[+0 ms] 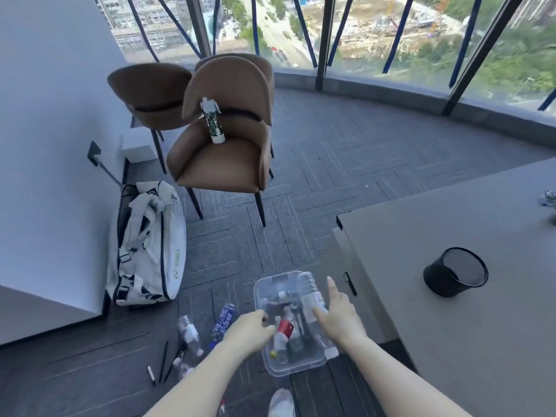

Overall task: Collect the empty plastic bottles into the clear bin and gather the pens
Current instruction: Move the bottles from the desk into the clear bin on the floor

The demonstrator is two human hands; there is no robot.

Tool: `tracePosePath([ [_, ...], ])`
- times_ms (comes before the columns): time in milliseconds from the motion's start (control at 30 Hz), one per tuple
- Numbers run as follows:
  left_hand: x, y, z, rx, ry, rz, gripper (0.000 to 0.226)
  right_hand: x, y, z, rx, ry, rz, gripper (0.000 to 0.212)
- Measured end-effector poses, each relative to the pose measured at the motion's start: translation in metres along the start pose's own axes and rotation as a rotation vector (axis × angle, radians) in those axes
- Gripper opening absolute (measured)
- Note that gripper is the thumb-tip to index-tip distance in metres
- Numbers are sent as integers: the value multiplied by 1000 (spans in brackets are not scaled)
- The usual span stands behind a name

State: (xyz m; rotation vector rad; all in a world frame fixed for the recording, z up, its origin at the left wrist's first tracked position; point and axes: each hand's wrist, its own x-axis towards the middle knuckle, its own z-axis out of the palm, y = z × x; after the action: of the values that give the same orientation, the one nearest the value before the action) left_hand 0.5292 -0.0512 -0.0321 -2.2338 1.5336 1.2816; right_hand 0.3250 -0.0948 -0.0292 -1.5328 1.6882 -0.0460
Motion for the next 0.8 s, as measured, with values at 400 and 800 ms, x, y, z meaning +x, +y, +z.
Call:
tracePosePath([
  [400, 2, 56, 11, 157, 123, 271, 36, -33, 38, -19, -16, 86, 58, 59],
  [800, -47, 228, 84, 386, 137, 936, 31, -159, 153, -80, 281, 541, 313, 42],
])
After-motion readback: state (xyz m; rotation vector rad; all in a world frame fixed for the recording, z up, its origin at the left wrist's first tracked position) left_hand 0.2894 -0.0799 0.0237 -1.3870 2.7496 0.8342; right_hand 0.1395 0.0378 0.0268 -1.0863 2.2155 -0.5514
